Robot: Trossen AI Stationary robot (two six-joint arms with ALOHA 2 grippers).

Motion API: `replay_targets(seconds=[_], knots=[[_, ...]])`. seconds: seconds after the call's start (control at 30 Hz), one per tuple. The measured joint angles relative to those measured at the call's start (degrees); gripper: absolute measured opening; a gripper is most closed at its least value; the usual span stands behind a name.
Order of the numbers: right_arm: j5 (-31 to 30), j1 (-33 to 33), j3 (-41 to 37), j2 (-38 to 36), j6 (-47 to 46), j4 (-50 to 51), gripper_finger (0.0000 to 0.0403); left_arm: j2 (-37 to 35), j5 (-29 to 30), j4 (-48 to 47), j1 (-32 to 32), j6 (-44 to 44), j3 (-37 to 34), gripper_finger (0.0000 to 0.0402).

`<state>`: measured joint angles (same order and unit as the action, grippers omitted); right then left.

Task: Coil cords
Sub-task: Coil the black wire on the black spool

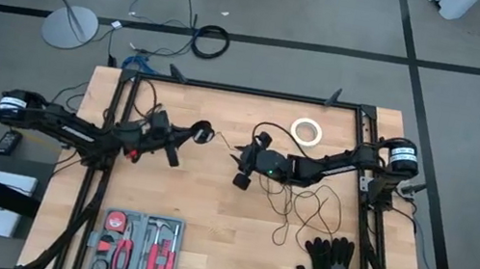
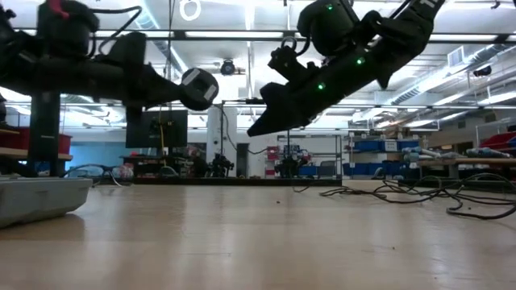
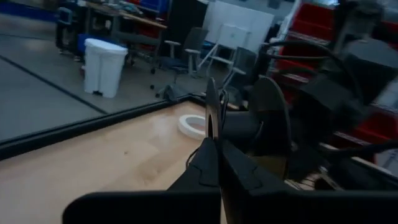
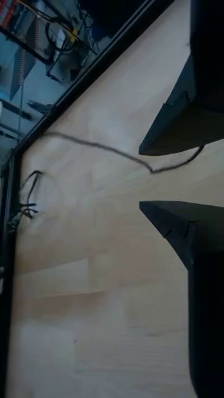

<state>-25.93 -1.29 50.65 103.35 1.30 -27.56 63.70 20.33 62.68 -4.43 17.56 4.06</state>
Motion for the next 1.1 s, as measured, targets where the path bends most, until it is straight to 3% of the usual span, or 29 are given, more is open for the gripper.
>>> replay_targets(seconds=[0.27, 0.67, 1.0, 1.1], knots=[[0.0, 0.3, 0.0, 0.6, -1.6, 1.0, 0.0128, 0.2, 4.1, -0.5, 6.7, -3.6, 0.6, 0.0000], [0.1, 0.2, 0.0, -1.7, -1.9, 6.5, 0.0127, 6.9, 3.4, -2.1, 7.2, -3.9, 7.8, 0.0000], [0.7, -1.8, -0.4, -19.6, -5.9, 31.5, 0.0119, 14.6, 1.6, -2.4, 7.0, -4.2, 14.3, 0.0000], [0.5, -2.9, -3.5, -26.7, -6.5, 33.0, 0.0118, 15.6, 0.9, -2.7, 6.4, -5.6, 15.8, 0.0000]])
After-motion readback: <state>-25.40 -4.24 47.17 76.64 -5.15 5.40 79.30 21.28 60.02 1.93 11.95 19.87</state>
